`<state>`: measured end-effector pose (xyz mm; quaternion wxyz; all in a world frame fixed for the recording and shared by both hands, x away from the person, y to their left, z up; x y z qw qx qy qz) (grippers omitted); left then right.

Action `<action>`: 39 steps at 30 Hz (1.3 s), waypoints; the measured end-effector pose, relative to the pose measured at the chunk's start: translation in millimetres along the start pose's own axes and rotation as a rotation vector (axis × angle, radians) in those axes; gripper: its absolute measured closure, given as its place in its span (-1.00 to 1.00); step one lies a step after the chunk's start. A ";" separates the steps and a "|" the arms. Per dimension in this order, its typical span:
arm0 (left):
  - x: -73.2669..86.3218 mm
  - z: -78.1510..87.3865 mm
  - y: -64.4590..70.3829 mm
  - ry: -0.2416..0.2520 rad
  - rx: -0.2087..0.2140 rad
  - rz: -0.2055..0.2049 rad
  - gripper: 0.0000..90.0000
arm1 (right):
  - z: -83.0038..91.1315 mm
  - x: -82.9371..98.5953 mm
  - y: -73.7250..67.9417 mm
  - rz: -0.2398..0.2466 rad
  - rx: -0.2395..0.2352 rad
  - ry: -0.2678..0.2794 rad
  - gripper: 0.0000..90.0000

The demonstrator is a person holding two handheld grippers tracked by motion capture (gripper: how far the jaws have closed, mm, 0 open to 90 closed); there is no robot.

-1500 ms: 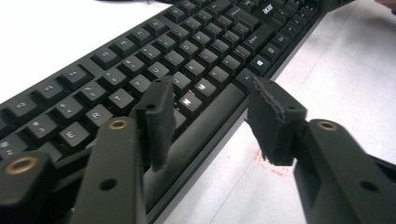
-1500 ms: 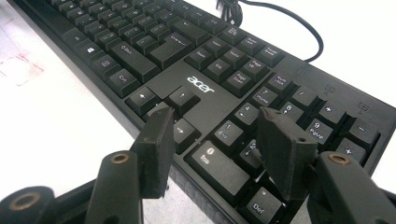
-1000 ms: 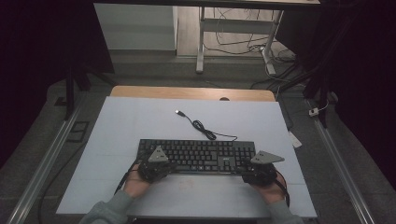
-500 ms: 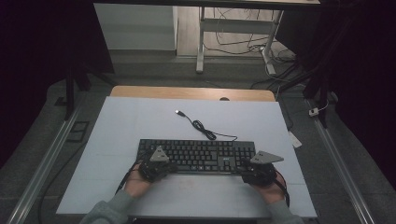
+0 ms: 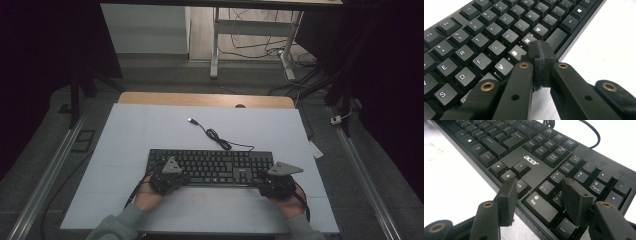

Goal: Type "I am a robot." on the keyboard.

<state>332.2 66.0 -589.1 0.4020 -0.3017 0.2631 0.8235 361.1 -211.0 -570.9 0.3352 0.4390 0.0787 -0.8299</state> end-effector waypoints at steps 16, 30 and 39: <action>-7.9 38.5 -16.2 0.146 -0.024 0.082 0.36 | 0.2 0.5 1.8 0.003 0.007 -0.001 0.04; 0.2 53.8 -35.5 0.140 -0.063 0.137 -0.06 | 0.2 1.0 2.6 0.002 0.005 -0.002 0.03; 5.2 59.4 -45.6 0.136 -0.094 0.158 -0.13 | -0.1 1.1 2.7 0.001 0.004 -0.002 0.03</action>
Point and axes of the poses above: each handheld gripper's, and its own axes: z roughly backward along the jaws, x roughly out of its underside, y roughly to its right, the point moved 9 cm from there along -z, roughly forward along the jaws, and after that the axes turned 11 degrees about x, right-handed, at the moved point
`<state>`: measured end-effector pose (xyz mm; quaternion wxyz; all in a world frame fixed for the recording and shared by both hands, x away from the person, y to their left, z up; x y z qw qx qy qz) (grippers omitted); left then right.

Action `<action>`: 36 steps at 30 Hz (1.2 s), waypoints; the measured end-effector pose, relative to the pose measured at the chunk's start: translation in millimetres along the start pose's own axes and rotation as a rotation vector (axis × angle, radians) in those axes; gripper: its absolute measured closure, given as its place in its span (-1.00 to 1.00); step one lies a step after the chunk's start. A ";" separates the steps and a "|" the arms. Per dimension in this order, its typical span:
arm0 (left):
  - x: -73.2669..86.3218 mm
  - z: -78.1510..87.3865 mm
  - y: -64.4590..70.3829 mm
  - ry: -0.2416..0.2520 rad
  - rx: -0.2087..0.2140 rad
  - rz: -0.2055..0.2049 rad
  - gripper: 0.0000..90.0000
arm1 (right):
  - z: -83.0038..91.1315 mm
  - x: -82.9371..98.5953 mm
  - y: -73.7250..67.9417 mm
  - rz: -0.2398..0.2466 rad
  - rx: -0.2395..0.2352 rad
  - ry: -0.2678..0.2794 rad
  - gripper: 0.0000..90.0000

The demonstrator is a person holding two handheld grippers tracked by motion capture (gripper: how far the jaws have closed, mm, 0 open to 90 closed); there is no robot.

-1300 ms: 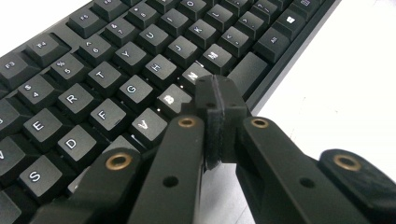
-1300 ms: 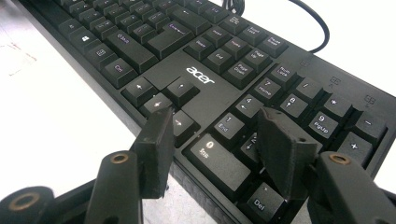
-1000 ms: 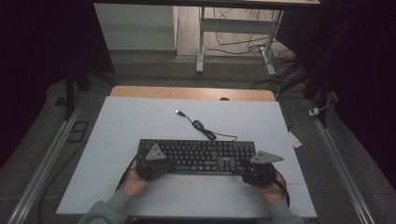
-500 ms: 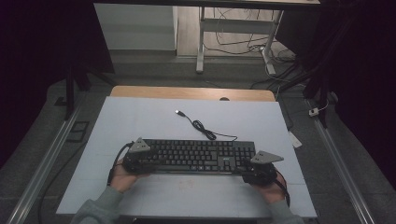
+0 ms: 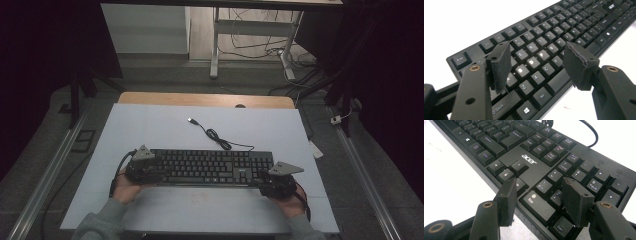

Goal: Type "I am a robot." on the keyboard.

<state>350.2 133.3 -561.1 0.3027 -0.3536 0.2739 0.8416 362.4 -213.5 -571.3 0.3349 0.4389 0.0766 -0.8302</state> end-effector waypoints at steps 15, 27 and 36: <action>-0.6 2.7 -4.7 0.003 -0.016 0.008 -0.13 | -0.4 -0.1 0.2 0.002 0.002 0.001 0.03; -3.8 2.1 -8.6 0.007 -0.032 0.005 -0.14 | 1.1 -0.9 1.9 0.001 0.010 0.004 0.03; -10.5 -1.2 -14.4 0.018 -0.050 0.005 -0.13 | 1.8 -2.8 0.5 -0.004 0.006 0.019 0.03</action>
Point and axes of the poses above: each handheld gripper's, and its own axes: z roughly backward along the jaws, x roughly out of its underside, y roughly to its right, the point moved 9 cm from there along -z, roughly forward along the jaws, and after that the axes turned 11 degrees about x, right-handed, at the moved point
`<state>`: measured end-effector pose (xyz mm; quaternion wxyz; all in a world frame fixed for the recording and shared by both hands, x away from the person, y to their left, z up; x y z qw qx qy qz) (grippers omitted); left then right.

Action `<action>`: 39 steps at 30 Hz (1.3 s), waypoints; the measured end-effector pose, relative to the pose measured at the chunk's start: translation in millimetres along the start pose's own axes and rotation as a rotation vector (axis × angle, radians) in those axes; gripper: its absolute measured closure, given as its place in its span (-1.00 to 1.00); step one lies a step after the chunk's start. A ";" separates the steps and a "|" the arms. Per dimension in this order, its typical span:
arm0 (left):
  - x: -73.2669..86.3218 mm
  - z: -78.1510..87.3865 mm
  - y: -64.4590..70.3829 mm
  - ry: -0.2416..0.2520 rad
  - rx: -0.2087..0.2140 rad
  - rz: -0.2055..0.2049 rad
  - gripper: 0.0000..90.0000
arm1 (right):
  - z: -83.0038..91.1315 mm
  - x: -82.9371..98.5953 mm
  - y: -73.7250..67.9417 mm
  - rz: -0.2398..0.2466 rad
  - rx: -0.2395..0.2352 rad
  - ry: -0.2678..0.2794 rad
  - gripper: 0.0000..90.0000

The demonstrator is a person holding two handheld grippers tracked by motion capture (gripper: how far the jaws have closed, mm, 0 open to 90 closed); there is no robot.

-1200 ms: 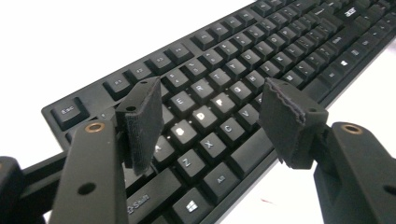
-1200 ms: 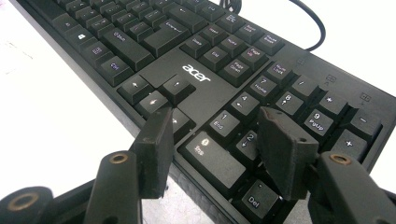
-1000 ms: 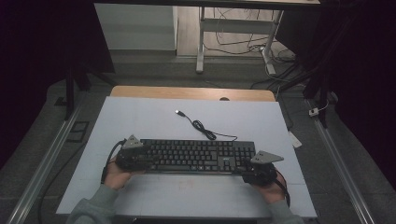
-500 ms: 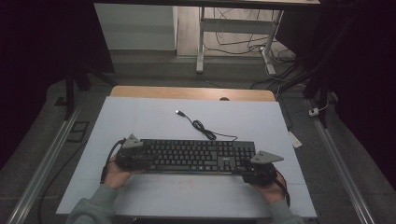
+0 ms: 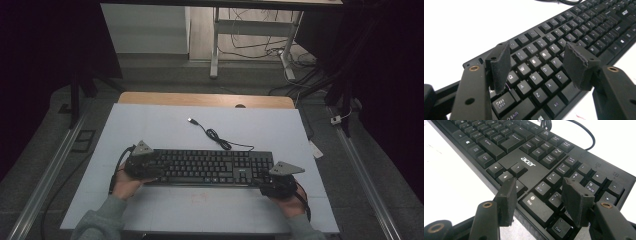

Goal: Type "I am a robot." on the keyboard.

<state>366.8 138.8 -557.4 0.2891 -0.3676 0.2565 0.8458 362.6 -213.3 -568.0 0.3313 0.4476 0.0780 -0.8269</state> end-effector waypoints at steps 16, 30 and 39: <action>-2.4 -19.7 -4.6 -0.033 -0.011 -0.020 0.19 | 0.9 -1.6 -0.7 -0.002 -0.003 0.009 0.03; -4.4 -34.5 0.0 -0.061 0.033 -0.056 0.96 | 0.2 -1.1 -0.2 0.003 0.007 0.004 0.03; -3.4 -45.8 5.5 -0.100 0.052 -0.079 0.98 | 0.0 -0.9 -0.3 0.003 0.008 0.002 0.03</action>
Point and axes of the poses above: each handheld gripper's, and its own axes: z roughly backward along the jaws, x roughly out of its underside, y roughly to its right, the point moved 9 cm from there along -z, roughly forward along the jaws, and after that the axes turned 11 degrees about x, right-handed, at the moved point
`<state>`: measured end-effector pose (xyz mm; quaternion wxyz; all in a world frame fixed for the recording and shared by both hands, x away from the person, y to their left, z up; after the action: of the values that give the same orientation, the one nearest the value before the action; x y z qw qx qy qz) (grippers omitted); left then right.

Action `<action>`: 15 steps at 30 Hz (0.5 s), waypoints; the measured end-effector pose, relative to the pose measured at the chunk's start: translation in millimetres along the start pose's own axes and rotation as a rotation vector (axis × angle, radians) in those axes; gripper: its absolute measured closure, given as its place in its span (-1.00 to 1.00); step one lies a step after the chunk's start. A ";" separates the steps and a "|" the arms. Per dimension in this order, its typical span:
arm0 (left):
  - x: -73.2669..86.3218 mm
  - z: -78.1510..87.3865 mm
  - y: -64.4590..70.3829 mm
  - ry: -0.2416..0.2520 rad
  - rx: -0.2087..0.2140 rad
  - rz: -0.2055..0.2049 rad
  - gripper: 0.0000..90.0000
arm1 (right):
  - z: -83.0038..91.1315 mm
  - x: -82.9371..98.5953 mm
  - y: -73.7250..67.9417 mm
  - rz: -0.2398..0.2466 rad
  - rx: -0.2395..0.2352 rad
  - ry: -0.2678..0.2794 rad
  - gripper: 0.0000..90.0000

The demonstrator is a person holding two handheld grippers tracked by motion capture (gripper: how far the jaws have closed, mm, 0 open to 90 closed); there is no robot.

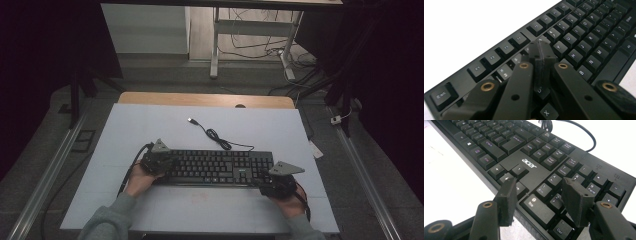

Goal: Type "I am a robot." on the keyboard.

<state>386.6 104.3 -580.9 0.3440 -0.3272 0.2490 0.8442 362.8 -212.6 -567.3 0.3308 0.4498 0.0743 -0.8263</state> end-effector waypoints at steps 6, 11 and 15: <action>0.4 -1.7 0.4 -0.006 0.000 -0.001 0.98 | 0.2 0.1 0.2 0.000 0.000 0.000 0.03; 1.8 -3.2 -0.1 -0.014 -0.004 0.005 0.98 | 0.1 0.1 0.1 0.001 0.000 -0.001 0.03; 2.8 -4.4 -0.6 -0.019 -0.005 0.009 0.98 | 0.0 0.2 0.2 0.000 0.001 -0.001 0.03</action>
<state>387.2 103.0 -586.0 0.3417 -0.3190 0.2453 0.8493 362.8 -212.9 -567.4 0.3305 0.4494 0.0739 -0.8266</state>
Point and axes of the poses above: each handheld gripper's, and its own axes: z roughly backward along the jaws, x roughly out of its underside, y roughly to its right, the point moved 9 cm from there along -z, roughly forward along the jaws, and after that the axes turned 11 degrees about x, right-handed, at the moved point
